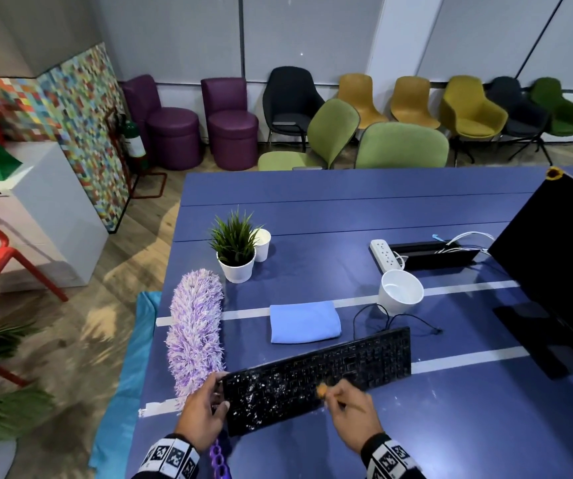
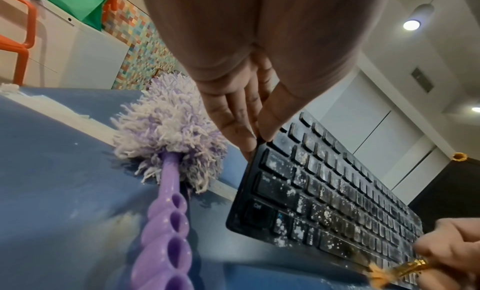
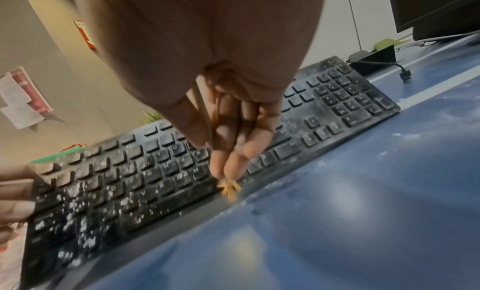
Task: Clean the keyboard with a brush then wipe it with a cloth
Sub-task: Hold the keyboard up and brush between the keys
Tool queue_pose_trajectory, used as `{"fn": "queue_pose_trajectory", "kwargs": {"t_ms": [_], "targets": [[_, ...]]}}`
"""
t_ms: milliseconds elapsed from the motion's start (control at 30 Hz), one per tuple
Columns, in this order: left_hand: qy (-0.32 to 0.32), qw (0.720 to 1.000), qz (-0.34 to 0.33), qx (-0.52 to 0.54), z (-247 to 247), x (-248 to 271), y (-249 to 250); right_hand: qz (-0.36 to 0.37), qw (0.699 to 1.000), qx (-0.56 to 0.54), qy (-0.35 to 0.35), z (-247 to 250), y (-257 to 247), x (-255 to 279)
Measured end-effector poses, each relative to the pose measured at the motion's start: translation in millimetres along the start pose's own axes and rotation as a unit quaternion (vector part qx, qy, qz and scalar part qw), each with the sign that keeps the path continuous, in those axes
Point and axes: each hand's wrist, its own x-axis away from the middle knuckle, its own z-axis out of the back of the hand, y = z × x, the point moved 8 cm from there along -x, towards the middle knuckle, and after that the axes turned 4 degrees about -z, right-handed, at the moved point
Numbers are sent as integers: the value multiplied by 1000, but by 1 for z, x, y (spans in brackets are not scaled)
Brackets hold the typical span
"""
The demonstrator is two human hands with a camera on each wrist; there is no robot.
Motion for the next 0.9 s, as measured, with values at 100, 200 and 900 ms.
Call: {"fn": "queue_pose_trajectory", "kwargs": {"t_ms": [100, 200, 900], "targets": [[0, 1000, -2, 1, 0, -1, 1, -1, 1000, 14, -20, -7, 9, 5], [3, 1000, -9, 1, 2, -1, 6, 13, 1000, 2, -19, -8, 2, 10], [2, 1000, 0, 14, -1, -1, 0, 68, 990, 5, -126, -39, -26, 5]]}}
